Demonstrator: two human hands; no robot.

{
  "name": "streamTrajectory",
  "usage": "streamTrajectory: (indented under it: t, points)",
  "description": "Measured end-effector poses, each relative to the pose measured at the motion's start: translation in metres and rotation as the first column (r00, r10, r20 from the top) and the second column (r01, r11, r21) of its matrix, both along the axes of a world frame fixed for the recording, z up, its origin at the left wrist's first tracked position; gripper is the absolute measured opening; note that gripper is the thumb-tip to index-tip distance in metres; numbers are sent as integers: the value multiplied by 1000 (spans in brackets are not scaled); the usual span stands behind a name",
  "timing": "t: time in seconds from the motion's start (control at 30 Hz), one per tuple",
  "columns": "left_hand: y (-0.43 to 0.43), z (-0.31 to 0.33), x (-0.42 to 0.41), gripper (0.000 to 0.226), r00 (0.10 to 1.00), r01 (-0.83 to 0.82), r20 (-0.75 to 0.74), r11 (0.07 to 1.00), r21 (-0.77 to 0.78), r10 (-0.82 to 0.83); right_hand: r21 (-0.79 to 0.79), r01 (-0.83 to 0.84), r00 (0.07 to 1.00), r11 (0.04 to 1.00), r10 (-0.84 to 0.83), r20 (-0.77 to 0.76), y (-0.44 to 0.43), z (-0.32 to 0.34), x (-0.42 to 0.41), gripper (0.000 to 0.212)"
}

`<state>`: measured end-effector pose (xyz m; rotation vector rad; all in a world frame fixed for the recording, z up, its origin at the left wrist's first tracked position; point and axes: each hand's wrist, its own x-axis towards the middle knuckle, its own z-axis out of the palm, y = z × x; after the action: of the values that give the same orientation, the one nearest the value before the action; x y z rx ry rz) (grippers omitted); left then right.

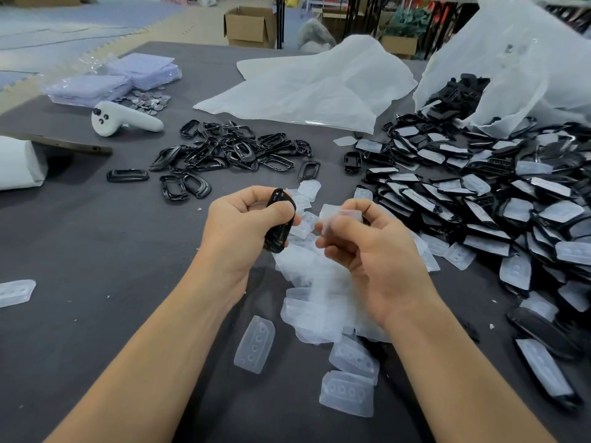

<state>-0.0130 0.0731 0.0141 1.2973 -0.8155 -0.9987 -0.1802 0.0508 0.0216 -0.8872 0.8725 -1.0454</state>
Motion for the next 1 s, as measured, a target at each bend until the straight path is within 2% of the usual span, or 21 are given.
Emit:
streamTrajectory:
  t: [0.17,0.33,0.47,0.7,0.9,1.0]
  points:
    - [1,-1,-3,12,1000,5,0,1000,13,-5,-148,-27,996,989,14,-89,3,1,0,28]
    - [1,-10,-11,14,972,-56,228,998,27,49,-285,-54,985,957,4,-172,2,-1,2,31]
    - [3,-12,-17,20,945,-66,321,998,4,61,-328,-70,987,942,17,-162,4,-1,4,24]
    - [4,-12,-20,23,986,6,169,1000,-29,-1,-360,47,980,932,-113,-164,5,2,5,21]
    - [4,-11,-22,18,991,55,128,998,-39,-49,-171,85,991,982,-102,-91,4,3,3,11]
    - [3,-13,-24,18,991,51,125,998,-39,-45,-144,103,989,984,-116,-86,5,2,4,13]
